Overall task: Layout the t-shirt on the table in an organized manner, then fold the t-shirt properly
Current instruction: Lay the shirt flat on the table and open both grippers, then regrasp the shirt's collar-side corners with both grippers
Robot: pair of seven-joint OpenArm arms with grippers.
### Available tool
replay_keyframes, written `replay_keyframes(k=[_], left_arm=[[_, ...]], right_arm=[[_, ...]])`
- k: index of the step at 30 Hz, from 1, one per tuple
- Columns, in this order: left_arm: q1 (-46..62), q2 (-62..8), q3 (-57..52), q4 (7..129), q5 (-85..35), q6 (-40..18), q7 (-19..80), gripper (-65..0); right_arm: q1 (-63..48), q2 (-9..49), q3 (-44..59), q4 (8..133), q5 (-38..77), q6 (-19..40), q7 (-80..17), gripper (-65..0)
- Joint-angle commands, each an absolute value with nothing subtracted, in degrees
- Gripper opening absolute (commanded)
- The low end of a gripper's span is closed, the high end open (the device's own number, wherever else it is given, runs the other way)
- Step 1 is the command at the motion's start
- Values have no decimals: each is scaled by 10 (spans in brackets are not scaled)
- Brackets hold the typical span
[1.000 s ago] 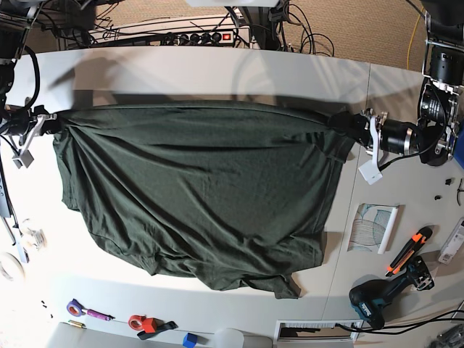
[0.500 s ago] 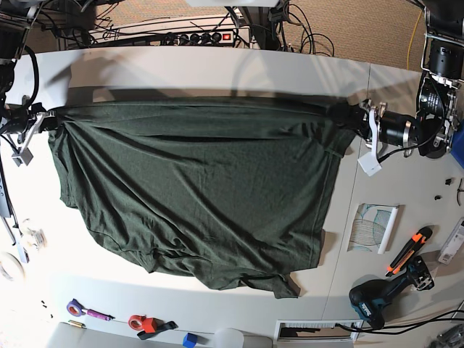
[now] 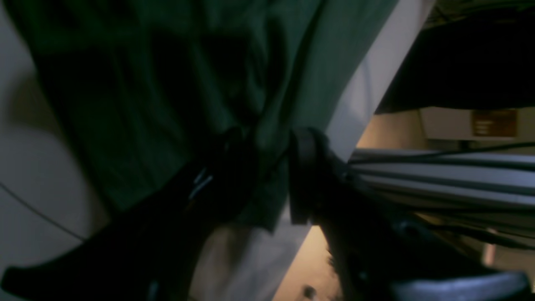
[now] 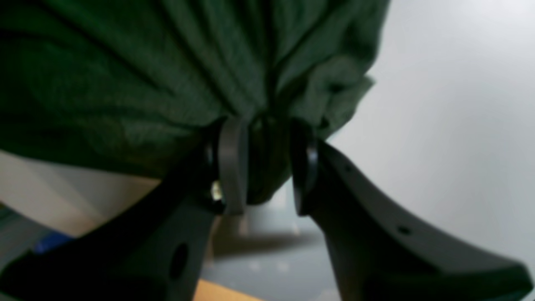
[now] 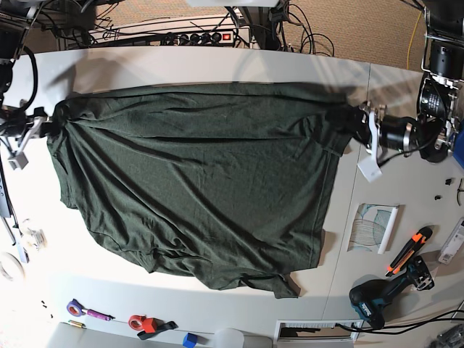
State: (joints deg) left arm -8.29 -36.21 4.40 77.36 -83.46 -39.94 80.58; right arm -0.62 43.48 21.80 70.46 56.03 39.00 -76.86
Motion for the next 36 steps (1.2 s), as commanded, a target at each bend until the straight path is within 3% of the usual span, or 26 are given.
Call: replay_keyframes(k=[1,8,14,19,36], left_arm=[[-94,-373,27,793,-850,-400,800,-443],[-94,-373,-86,865,-850,-400,800,-443],[-98,-373,-244,884,-850,-400,800,-443],[-91,-392,-350,884,-850,-400,800,-443],[-12,-415,-374,884,-850,-400,800,-443]], right_arm=[[2,456,239,712,573,392,-758,-469],[2,456,390,712,654,400,-750,-469],[1,455,537,712,681,400,-754,-469],[-20,448,579,712,718,400,-798,-468],[-136,195,579,712,768,400,-799,-468]])
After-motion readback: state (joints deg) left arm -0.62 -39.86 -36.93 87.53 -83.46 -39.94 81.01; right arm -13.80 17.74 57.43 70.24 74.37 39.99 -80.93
